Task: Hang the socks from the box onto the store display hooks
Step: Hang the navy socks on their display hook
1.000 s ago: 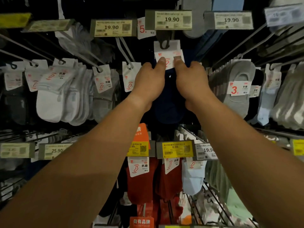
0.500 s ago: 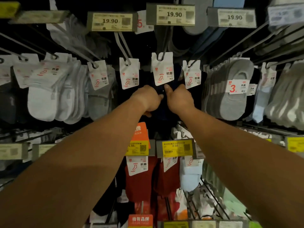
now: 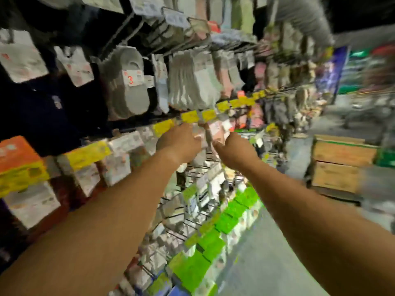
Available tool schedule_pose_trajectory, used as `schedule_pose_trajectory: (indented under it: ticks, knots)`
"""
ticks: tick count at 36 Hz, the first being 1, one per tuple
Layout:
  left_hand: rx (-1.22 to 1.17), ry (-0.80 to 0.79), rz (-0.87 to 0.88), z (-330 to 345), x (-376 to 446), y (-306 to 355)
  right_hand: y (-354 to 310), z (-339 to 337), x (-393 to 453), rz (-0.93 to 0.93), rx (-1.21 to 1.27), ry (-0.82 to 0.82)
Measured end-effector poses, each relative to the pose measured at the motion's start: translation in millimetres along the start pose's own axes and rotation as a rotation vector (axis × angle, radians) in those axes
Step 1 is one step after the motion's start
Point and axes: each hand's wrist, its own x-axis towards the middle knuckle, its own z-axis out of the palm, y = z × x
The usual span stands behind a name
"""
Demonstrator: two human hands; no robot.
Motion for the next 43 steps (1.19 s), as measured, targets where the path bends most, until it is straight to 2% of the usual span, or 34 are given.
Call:
schedule_pose_trajectory:
  ticks: [5, 10, 13, 21, 32, 43]
  knots:
    - [-0.134, -0.209, 0.148, 76, -6, 99, 121, -69, -37, 0.246, -0.127, 0.036]
    - [-0.237, -0.303, 0.302, 128, -15, 195, 208, -126, -53, 0.392, -0.23, 0.046]
    - [-0.251, -0.357, 0.341, 155, -12, 245, 253, -150, -49, 0.502, -0.21, 0.114]
    - [-0.275, -0.421, 0.367, 213, 13, 350, 352, -188, -9, 0.545, -0.216, 0.118]
    - [-0.252, -0.442, 0.328, 295, 115, 435, 455, -195, 107, 0.568, -0.19, 0.059]
    - [-0.268, -0.447, 0.346, 376, 298, 524, 533, -220, 294, 0.593, -0.224, 0.107]
